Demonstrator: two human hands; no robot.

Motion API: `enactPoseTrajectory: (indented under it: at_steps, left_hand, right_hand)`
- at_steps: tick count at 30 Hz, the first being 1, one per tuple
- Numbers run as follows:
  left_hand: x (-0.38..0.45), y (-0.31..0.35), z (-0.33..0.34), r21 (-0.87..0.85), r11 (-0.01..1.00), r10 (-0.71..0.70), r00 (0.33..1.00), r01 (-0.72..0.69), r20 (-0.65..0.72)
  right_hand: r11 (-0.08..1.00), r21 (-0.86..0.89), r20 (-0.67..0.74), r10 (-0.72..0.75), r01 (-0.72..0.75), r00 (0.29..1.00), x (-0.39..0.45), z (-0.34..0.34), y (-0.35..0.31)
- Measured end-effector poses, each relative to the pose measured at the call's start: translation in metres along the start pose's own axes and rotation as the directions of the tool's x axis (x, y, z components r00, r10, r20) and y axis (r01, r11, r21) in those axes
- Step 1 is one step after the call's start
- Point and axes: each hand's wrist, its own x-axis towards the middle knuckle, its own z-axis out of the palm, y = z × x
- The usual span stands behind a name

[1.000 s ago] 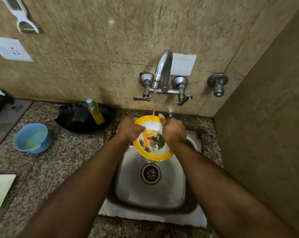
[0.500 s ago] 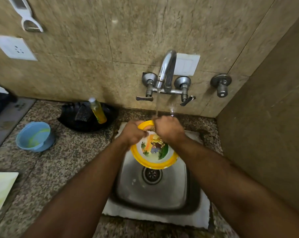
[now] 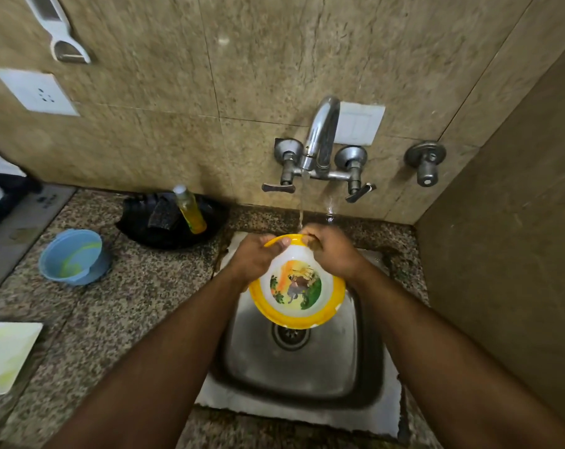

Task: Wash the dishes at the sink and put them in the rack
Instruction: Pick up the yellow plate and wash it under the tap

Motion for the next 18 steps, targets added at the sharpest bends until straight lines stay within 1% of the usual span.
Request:
enactPoseTrajectory:
  at_steps: [1,2,3,4,5,6,7,8,9,10,11,12,14,15,16,17,18]
  left_hand:
    - [0.000,0.002,0.001,0.001,1.000,0.003,1.000,-0.003,0.010]
    - [0.000,0.003,0.003,0.006,1.000,0.009,1.000,-0.009,0.023]
    - [0.002,0.004,0.004,0.021,1.000,0.015,0.999,-0.016,0.031]
    - [0.004,0.005,0.006,0.064,0.997,0.033,0.998,-0.036,0.047]
    - [0.008,0.007,0.007,0.149,0.987,0.054,0.996,-0.064,0.072]
    - [0.011,0.010,0.011,0.276,0.956,0.083,0.993,-0.103,0.085]
    - [0.011,0.015,0.015,0.427,0.894,0.121,0.990,-0.138,0.067]
    - [0.011,0.022,0.018,0.545,0.829,0.147,0.989,-0.128,0.009]
    - [0.010,0.028,0.020,0.608,0.790,0.161,0.984,-0.083,-0.075]
    - [0.010,0.033,0.022,0.624,0.781,0.148,0.979,-0.026,-0.144]
    - [0.010,0.035,0.024,0.622,0.783,0.152,0.973,-0.011,-0.173]
    - [0.011,0.036,0.024,0.595,0.803,0.159,0.975,-0.036,-0.156]
    - [0.017,0.025,0.020,0.437,0.886,0.195,0.980,-0.156,-0.045]
    - [0.018,0.017,0.018,0.283,0.945,0.176,0.984,-0.166,-0.010]
    - [0.014,0.012,0.015,0.082,0.989,0.122,0.992,-0.123,0.013]
    - [0.008,0.006,0.015,-0.110,0.992,0.060,0.998,-0.056,0.028]
    - [0.003,-0.001,0.017,-0.276,0.961,0.008,0.999,0.002,0.032]
  right_hand:
    - [0.996,0.075,0.017,0.042,-0.043,0.999,-0.002,0.000,0.001]
    - [0.988,0.108,0.055,0.104,-0.109,0.993,-0.004,0.000,0.001]
    - [0.981,0.118,0.068,0.147,-0.154,0.987,-0.006,0.000,0.001]
    - [0.980,0.100,0.046,0.171,-0.175,0.984,-0.007,0.002,0.001]
    - [0.981,0.063,0.004,0.182,-0.182,0.983,-0.008,0.004,0.002]
    - [0.979,0.013,-0.042,0.202,-0.202,0.978,-0.009,0.006,0.001]
    - [0.972,-0.031,-0.086,0.228,-0.231,0.970,-0.009,0.007,0.002]
    - [0.961,-0.062,-0.133,0.259,-0.269,0.957,-0.011,0.007,0.000]
    - [0.949,-0.078,-0.169,0.289,-0.305,0.942,-0.012,0.008,-0.001]
    - [0.938,-0.097,-0.191,0.309,-0.332,0.932,-0.013,0.007,-0.002]
    - [0.934,-0.122,-0.212,0.305,-0.335,0.928,-0.014,0.007,-0.004]
    - [0.932,-0.143,-0.228,0.297,-0.333,0.927,-0.014,0.005,-0.005]
    - [0.922,-0.182,-0.249,0.294,-0.342,0.923,-0.014,0.000,-0.003]
    - [0.909,-0.206,-0.262,0.304,-0.361,0.916,-0.014,-0.004,-0.001]
    - [0.896,-0.218,-0.278,0.324,-0.388,0.904,-0.015,-0.007,0.001]
    - [0.885,-0.213,-0.302,0.344,-0.415,0.889,-0.016,-0.009,0.002]
    - [0.877,-0.194,-0.326,0.365,-0.439,0.872,-0.017,-0.010,0.000]
